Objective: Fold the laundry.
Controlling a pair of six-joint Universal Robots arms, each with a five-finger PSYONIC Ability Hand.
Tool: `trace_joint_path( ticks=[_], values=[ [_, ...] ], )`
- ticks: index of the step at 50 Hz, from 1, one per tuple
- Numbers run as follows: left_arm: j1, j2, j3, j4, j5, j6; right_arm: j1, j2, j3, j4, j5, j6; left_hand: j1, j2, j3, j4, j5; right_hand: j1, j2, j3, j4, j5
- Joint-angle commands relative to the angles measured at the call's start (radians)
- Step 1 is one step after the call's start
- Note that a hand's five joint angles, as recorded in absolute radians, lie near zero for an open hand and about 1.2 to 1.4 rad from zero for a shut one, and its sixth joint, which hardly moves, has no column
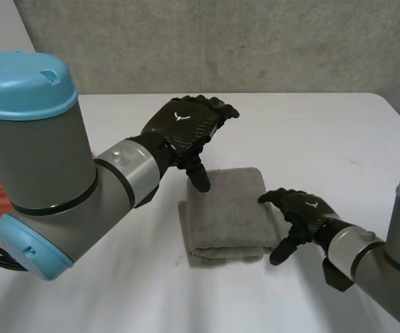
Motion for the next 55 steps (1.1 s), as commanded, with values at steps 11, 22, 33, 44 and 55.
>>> trace_joint_path(
  ticks=[11,22,33,44,55],
  values=[
    [0.002,-0.001,-0.023,0.003,0.0,-0.004,0.106,0.038,0.023,-0.111,0.161,0.006,-0.009,-0.012,-0.017,-0.014,-0.043,0.097,0.081,0.084,0.066,0.059],
    [0.005,-0.005,-0.041,0.006,0.001,-0.004,0.065,0.036,0.04,-0.107,0.149,0.016,-0.009,-0.012,-0.017,-0.014,-0.043,0.223,0.208,0.211,0.192,0.185],
    [0.005,-0.007,-0.043,0.006,0.0,-0.004,0.062,0.075,0.025,-0.117,0.138,0.015,-0.009,-0.012,-0.017,-0.014,-0.043,0.308,0.293,0.296,0.277,0.27],
    [0.008,-0.008,-0.049,0.006,0.001,-0.002,0.011,-0.016,0.05,-0.117,0.133,0.02,-0.006,-0.009,-0.014,-0.011,-0.041,0.308,0.293,0.296,0.277,0.27],
    [0.008,-0.008,-0.052,0.006,0.001,-0.004,-0.041,-0.076,0.074,-0.107,0.087,0.052,-0.006,-0.009,-0.014,-0.011,-0.041,0.305,0.29,0.293,0.274,0.267]
  ],
)
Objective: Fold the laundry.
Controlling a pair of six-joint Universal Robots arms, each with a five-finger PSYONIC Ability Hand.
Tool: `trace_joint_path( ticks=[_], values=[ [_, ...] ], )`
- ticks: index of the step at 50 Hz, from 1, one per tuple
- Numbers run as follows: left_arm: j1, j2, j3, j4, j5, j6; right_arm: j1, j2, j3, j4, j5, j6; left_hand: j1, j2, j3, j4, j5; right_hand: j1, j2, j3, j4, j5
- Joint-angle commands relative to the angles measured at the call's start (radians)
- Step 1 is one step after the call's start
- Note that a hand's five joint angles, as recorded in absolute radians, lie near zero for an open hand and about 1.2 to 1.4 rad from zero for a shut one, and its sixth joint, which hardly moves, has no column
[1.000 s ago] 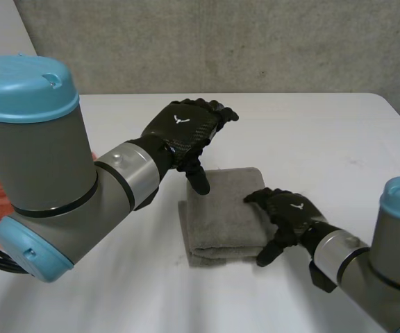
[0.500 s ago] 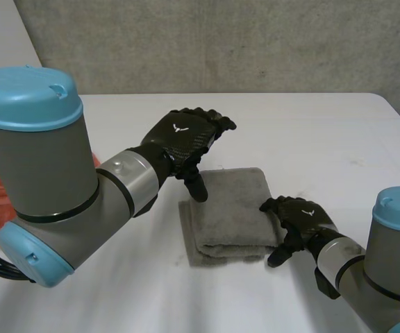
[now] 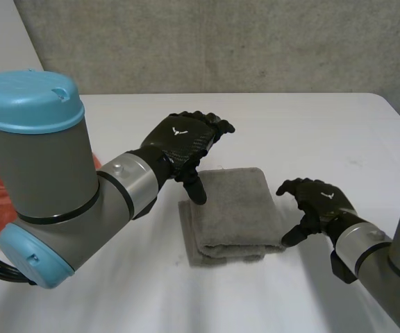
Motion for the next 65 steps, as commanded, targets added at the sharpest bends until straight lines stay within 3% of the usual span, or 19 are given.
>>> trace_joint_path(
  ticks=[1,26,34,39,46,54,65],
  values=[
    [0.0,0.0,-0.003,0.0,-0.001,0.0,-0.026,-0.02,0.021,0.003,-0.03,0.031,-0.006,-0.009,-0.014,-0.011,-0.04,0.133,0.078,0.077,0.076,0.087],
    [0.002,-0.003,-0.009,0.001,0.001,0.0,-0.013,0.181,-0.086,-0.007,-0.057,0.08,-0.006,-0.009,-0.014,-0.011,-0.04,0.248,0.192,0.191,0.191,0.202],
    [0.003,-0.005,-0.016,0.001,0.001,0.0,0.007,0.216,-0.12,-0.014,-0.056,0.083,-0.006,-0.009,-0.014,-0.011,-0.04,0.503,0.447,0.447,0.446,0.457],
    [0.003,-0.005,-0.016,0.001,0.001,0.0,0.01,0.22,-0.14,-0.015,-0.057,0.082,-0.006,-0.009,-0.014,-0.011,-0.04,1.027,0.971,0.97,0.97,0.981],
    [0.014,-0.005,-0.016,0.001,-0.001,0.0,0.015,0.227,-0.201,-0.014,-0.093,0.056,-0.006,-0.009,-0.014,-0.011,-0.04,1.028,0.972,0.971,0.971,0.982],
    [0.019,-0.005,-0.016,0.001,-0.003,0.001,0.023,0.331,-0.408,0.038,-0.131,-0.053,-0.006,-0.009,-0.014,-0.011,-0.04,1.028,0.972,0.971,0.971,0.982],
    [0.034,-0.006,-0.018,0.001,-0.004,0.0,-0.009,0.601,-0.856,0.163,-0.14,-0.165,-0.006,-0.009,-0.014,-0.011,-0.04,1.028,0.972,0.971,0.971,0.982]
  ],
)
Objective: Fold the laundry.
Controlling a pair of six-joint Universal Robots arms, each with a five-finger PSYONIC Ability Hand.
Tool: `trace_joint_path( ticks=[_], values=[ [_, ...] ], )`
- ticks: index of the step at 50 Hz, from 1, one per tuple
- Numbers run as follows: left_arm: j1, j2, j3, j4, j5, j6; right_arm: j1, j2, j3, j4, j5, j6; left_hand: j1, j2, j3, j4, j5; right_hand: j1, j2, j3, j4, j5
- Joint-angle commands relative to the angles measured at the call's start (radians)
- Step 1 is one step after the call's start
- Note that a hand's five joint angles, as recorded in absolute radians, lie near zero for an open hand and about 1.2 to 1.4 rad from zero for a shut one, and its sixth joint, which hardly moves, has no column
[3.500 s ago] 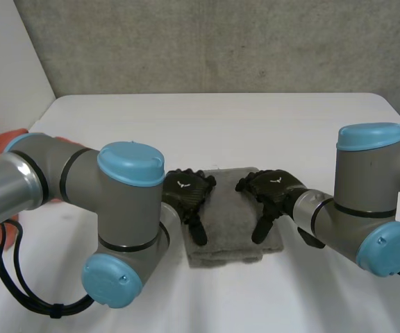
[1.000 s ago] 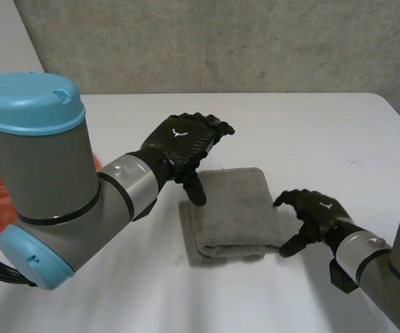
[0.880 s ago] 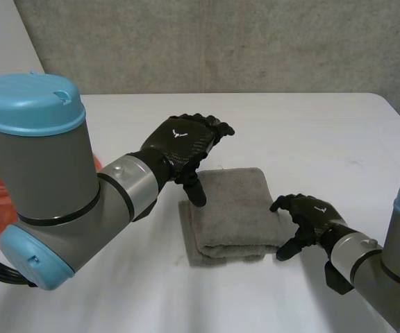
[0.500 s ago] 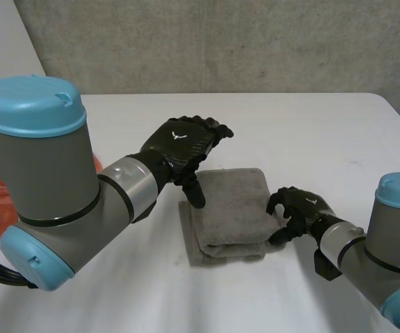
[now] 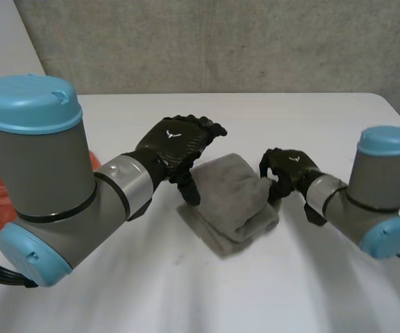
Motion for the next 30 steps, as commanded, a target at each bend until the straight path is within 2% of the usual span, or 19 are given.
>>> trace_joint_path(
  ticks=[1,8,16,22,30],
  values=[
    [0.011,-0.002,-0.001,0.0,0.0,0.0,-0.043,0.192,-0.322,0.049,0.006,-0.039,-0.006,-0.009,-0.014,-0.011,-0.041,0.452,0.973,0.217,0.209,0.242],
    [0.012,-0.003,0.004,0.0,0.0,0.0,-0.097,0.313,-0.554,0.073,0.028,-0.039,-0.006,-0.009,-0.014,-0.011,-0.041,0.452,0.973,0.217,0.209,0.242],
    [0.015,-0.003,0.027,0.0,-0.002,0.002,-0.23,0.425,-0.796,0.139,0.111,-0.042,-0.006,-0.009,-0.014,-0.011,-0.041,0.452,0.973,0.217,0.209,0.242],
    [0.014,-0.012,0.053,0.0,-0.003,0.002,-0.376,0.506,-0.968,0.157,0.197,-0.046,-0.006,-0.009,-0.014,-0.011,-0.041,0.452,0.973,0.217,0.209,0.242],
    [0.011,-0.029,0.067,0.0,-0.003,-0.015,-0.482,0.58,-1.069,0.182,0.278,-0.116,-0.006,-0.009,-0.014,-0.011,-0.041,0.452,0.973,0.217,0.209,0.242]
  ],
)
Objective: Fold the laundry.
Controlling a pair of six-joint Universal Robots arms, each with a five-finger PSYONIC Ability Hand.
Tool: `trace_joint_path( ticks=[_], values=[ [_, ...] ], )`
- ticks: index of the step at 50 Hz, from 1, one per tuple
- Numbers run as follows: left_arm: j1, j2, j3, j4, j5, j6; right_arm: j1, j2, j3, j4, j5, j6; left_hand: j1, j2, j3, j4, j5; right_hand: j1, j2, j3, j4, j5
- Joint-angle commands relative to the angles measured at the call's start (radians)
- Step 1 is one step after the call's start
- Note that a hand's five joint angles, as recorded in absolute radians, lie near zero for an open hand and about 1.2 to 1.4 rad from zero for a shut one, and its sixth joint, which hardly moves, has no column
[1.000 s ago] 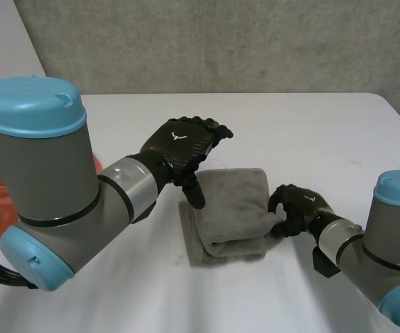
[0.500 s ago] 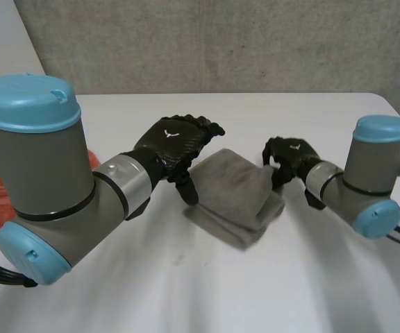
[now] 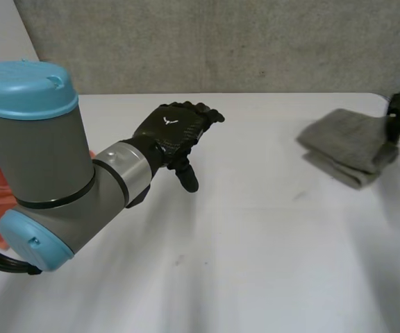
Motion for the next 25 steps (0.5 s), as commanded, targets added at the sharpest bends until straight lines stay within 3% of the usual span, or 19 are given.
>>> trace_joint_path(
  ticks=[1,5,22,23,24,25],
  values=[
    [-0.001,-0.014,0.01,0.0,0.0,-0.016,-0.093,0.06,-0.074,0.016,0.084,-0.076,-0.006,-0.009,-0.014,-0.011,-0.04,0.441,0.973,0.217,0.209,0.233],
    [-0.004,-0.017,0.016,0.0,0.0,-0.019,-0.142,0.074,-0.071,0.019,0.131,-0.134,-0.006,-0.009,-0.014,-0.011,-0.04,0.441,0.973,0.217,0.209,0.233],
    [-0.011,-0.023,0.031,-0.002,-0.003,-0.028,-0.171,0.01,0.039,0.115,0.081,-0.16,-0.003,-0.006,-0.011,-0.008,-0.038,0.427,0.959,0.204,0.196,0.22],
    [-0.011,-0.023,0.03,-0.002,-0.003,-0.028,-0.171,0.007,0.047,0.123,0.073,-0.165,-0.003,-0.006,-0.011,-0.008,-0.038,0.235,0.768,0.012,0.004,0.028],
    [-0.012,-0.023,0.031,-0.002,-0.003,-0.028,-0.167,0.002,0.057,0.143,0.059,-0.165,-0.003,-0.006,-0.011,-0.008,-0.038,-0.194,0.338,-0.417,-0.426,-0.401],
    [-0.012,-0.023,0.031,-0.002,-0.003,-0.028,-0.167,-0.003,0.063,0.154,0.056,-0.165,-0.003,-0.006,-0.011,-0.008,-0.038,-0.41,0.122,-0.634,-0.642,-0.618]
  ],
)
